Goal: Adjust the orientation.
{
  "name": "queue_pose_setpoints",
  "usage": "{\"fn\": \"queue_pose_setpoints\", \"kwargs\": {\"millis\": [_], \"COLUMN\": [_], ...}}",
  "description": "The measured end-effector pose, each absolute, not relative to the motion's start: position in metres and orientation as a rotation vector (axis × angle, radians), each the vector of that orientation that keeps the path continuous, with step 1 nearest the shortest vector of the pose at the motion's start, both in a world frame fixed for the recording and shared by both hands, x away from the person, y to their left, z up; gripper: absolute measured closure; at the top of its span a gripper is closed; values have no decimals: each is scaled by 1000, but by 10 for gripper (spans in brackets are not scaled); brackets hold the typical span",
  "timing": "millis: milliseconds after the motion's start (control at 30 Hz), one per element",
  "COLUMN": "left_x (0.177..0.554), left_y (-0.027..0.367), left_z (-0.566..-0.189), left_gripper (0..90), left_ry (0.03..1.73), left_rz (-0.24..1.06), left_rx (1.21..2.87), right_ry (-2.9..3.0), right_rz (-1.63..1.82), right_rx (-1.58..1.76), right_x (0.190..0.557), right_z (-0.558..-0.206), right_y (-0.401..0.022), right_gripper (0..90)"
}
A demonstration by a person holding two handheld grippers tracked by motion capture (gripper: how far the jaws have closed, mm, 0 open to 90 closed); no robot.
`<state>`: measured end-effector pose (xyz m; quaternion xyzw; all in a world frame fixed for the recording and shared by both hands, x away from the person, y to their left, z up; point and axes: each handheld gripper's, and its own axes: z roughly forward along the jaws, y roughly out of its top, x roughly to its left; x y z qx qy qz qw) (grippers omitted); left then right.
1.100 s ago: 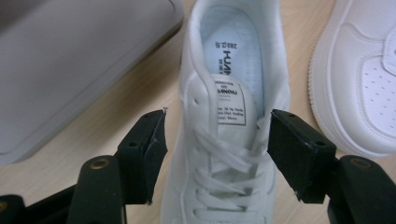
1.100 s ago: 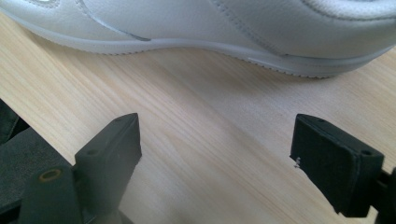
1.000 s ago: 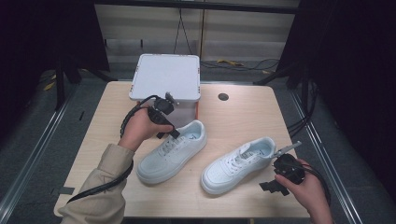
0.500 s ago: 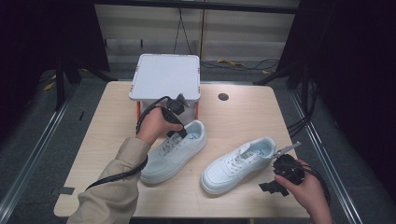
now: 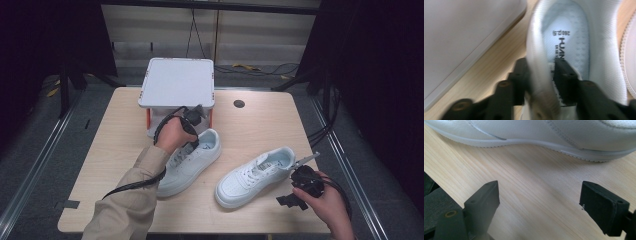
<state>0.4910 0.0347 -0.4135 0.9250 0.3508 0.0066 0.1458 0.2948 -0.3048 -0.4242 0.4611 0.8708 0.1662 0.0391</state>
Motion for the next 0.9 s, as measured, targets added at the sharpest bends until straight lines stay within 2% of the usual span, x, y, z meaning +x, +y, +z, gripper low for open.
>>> {"fn": "queue_pose_setpoints", "kwargs": {"millis": [467,733,800,833,900], "left_x": [483,488,488,485,484], "left_y": [44,42,41,40,40], "left_z": [-400,-413,-412,-407,-403], "left_gripper": [779,759,664,555,534], "left_ry": [938,979,946,964,935], "left_rz": [25,23,19,-9,17], "left_rx": [2688,2644,2663,2636,2659], "right_ry": [2673,2671,2670,2674,2673], "right_rz": [506,507,508,510,502], "right_rx": [1411,1409,1415,1419,1424], "right_x": [295,295,295,295,295], "right_z": [-426,-425,-425,-427,-428], "right_y": [-306,-306,-306,-307,-307], "right_gripper": [157,157,157,157,157]}}
